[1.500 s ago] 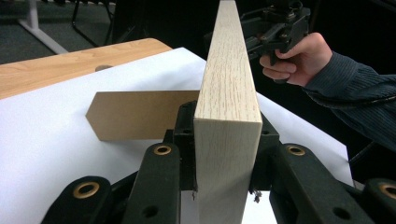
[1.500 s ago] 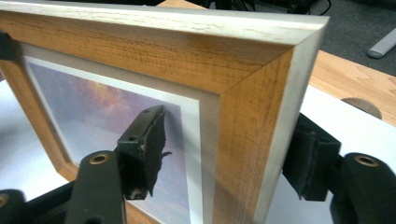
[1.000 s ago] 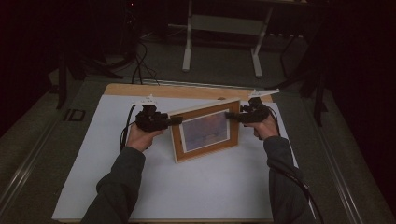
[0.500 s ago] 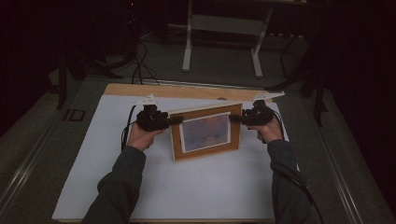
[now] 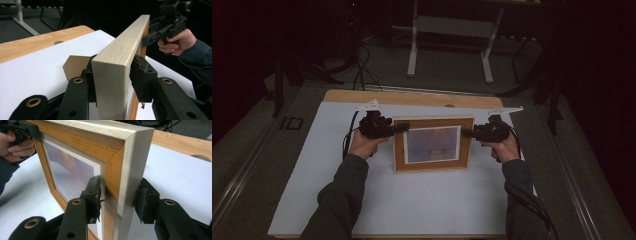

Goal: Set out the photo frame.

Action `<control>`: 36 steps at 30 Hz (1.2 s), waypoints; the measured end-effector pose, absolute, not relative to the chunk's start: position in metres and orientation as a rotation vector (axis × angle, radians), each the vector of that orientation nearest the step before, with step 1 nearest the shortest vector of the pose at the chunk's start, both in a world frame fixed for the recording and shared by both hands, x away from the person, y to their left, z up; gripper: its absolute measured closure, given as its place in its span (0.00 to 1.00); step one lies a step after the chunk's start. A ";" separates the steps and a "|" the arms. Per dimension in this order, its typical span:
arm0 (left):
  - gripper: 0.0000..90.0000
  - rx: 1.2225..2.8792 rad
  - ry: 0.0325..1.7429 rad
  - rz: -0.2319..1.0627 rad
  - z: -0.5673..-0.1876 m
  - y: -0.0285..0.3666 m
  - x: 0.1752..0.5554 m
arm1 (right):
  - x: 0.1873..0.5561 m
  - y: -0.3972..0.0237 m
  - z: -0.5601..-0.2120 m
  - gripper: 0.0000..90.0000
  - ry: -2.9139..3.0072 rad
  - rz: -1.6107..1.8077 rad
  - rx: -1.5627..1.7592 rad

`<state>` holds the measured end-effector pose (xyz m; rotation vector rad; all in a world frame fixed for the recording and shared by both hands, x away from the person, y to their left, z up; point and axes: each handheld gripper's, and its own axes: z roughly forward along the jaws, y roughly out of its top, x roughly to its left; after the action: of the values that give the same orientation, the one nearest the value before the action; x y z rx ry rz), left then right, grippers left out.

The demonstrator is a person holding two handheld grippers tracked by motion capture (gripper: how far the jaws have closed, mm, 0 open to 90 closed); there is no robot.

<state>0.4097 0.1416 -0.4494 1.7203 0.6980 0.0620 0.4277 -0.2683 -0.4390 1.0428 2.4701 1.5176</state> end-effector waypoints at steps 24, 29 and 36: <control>0.63 1.711 0.712 0.046 -0.448 0.144 0.410 | 0.414 -0.269 -0.440 0.70 2.477 1.524 1.011; 0.54 1.725 0.747 0.046 -0.448 0.148 0.408 | 0.412 -0.271 -0.441 0.59 2.483 1.516 0.997; 0.46 1.725 0.792 0.104 -0.443 0.158 0.397 | 0.410 -0.276 -0.441 0.52 2.473 1.513 1.011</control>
<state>0.3973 0.1578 -0.4430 1.7248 0.7922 0.1044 0.4097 -0.2763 -0.4405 1.0106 2.4731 1.5132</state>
